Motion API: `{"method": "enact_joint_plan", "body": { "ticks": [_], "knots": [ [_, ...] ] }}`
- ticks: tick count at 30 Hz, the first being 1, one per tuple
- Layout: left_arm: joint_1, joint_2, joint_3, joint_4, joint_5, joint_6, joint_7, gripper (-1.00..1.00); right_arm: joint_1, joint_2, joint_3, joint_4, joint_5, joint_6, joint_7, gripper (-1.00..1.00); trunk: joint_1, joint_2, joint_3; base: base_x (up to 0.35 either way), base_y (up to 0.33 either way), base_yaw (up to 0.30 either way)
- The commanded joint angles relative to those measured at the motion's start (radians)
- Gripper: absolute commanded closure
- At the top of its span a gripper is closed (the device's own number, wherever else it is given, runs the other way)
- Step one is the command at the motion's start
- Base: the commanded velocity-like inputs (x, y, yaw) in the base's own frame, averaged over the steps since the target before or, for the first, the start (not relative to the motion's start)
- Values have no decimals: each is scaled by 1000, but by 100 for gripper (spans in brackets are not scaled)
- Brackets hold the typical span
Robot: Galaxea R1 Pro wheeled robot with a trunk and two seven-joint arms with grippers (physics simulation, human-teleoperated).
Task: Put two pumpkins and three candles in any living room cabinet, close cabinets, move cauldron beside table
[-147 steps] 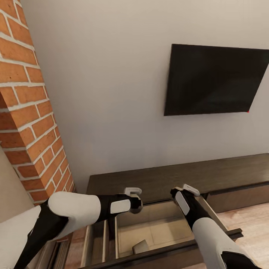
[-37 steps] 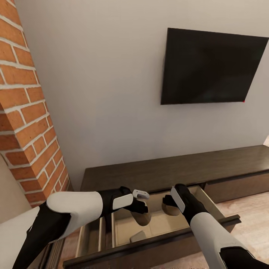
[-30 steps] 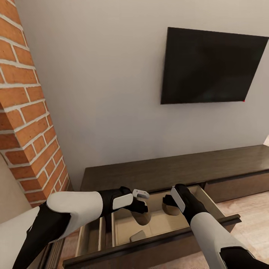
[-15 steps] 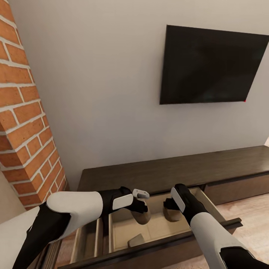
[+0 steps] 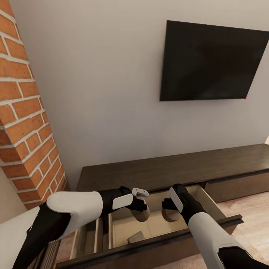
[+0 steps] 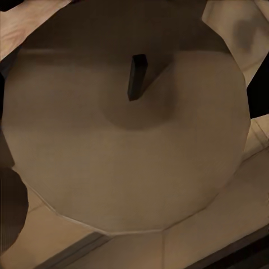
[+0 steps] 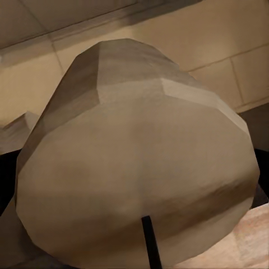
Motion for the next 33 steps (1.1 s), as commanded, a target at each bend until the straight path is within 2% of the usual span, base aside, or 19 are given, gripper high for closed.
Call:
{"method": "enact_joint_plan", "body": {
  "ticks": [1, 12, 16, 26, 33],
  "knots": [
    [-2, 0, -5, -2, 8, -1, 4, 100, -1, 0, 4, -1, -10, 0, -10, 100, 0, -1, -1, 0, 0, 0],
    [-2, 0, -5, -9, 9, 10, 25, 100, -1, 2, 4, -1, -10, -24, -9, 100, 0, -1, -1, 142, -61, 0],
    [-1, 0, -5, -18, 9, 10, 30, 100, -1, 0, 5, -1, -12, -49, -9, 100, 0, -1, -1, 23, -12, 0],
    [-2, 0, -5, -48, 9, 11, 32, 100, -1, -3, 4, -1, -14, -48, -9, 100, 0, -1, -1, 1, -1, 0],
    [-2, 0, -6, -49, 9, 16, 32, 100, -1, -2, 4, -1, -14, -45, -10, 100, 27, -50, -23, 0, 0, 0]
  ]
}}
